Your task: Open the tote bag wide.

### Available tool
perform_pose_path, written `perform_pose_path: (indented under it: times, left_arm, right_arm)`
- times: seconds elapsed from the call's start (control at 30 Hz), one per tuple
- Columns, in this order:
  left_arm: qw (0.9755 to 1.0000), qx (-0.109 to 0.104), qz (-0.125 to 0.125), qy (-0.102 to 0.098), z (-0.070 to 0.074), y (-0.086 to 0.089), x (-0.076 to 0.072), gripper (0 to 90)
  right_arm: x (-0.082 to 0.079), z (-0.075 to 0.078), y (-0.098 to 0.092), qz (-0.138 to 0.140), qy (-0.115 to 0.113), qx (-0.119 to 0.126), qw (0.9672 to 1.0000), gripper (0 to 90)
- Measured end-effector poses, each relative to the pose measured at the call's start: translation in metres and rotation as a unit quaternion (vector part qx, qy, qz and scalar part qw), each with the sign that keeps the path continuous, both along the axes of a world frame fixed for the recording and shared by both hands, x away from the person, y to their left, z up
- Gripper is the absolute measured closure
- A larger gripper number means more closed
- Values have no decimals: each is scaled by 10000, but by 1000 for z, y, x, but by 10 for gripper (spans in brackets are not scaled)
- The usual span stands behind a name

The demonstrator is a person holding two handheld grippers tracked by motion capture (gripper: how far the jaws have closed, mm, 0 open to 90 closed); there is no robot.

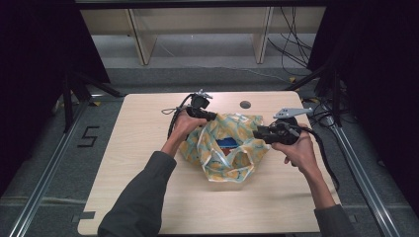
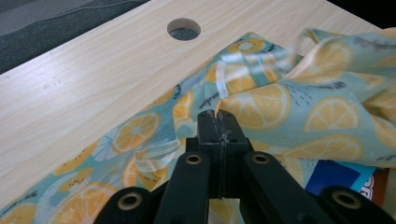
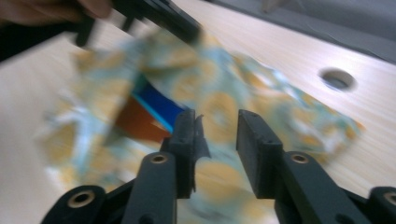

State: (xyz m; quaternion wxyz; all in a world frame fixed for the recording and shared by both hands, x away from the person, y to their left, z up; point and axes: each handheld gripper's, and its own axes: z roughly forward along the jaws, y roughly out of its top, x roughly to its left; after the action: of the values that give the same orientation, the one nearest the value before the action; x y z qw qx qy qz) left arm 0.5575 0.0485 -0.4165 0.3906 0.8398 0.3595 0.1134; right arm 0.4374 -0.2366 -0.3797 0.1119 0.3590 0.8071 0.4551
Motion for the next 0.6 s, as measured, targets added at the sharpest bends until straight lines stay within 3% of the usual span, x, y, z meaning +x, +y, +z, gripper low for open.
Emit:
perform_pose_path:
  times: [0.07, 0.2, 0.27, 0.37, 0.43, 0.47, 0.5, 0.57, 0.6]
  left_arm:
    - [10000, 32, -46, 13, 2, 0, 0, 896]
    - [10000, 47, -51, 34, 2, 0, -2, 896]
    - [10000, 60, -26, 66, 2, 0, -1, 895]
    - [10000, 26, -13, 71, 1, 0, 0, 895]
    - [10000, 21, 2, 90, 1, 0, 0, 895]
    - [9999, 47, 12, 98, 1, 0, 1, 895]
    - [9999, 69, 11, 114, 1, 0, 3, 895]
    - [9998, 90, -2, 150, 0, 1, 5, 894]
    - [9998, 48, 54, 182, -2, 1, 6, 894]
  right_arm:
    - [-5, 2, 10, 222, -100, 108, 9996, 655]
    - [-12, -11, 46, 543, 16, -114, 9985, 608]
    - [-16, -20, 64, 715, 274, -267, 9967, 558]
    - [-21, -35, 87, 871, 470, -236, 9948, 489]
    - [-24, -43, 98, 877, 412, -578, 9936, 460]
    - [-26, -49, 103, 806, 378, -577, 9944, 478]
    - [-26, -52, 105, 897, 449, -805, 9917, 531]
    - [-29, -62, 110, 1142, 432, -912, 9883, 748]
    - [-31, -67, 113, 1309, 490, -869, 9864, 810]
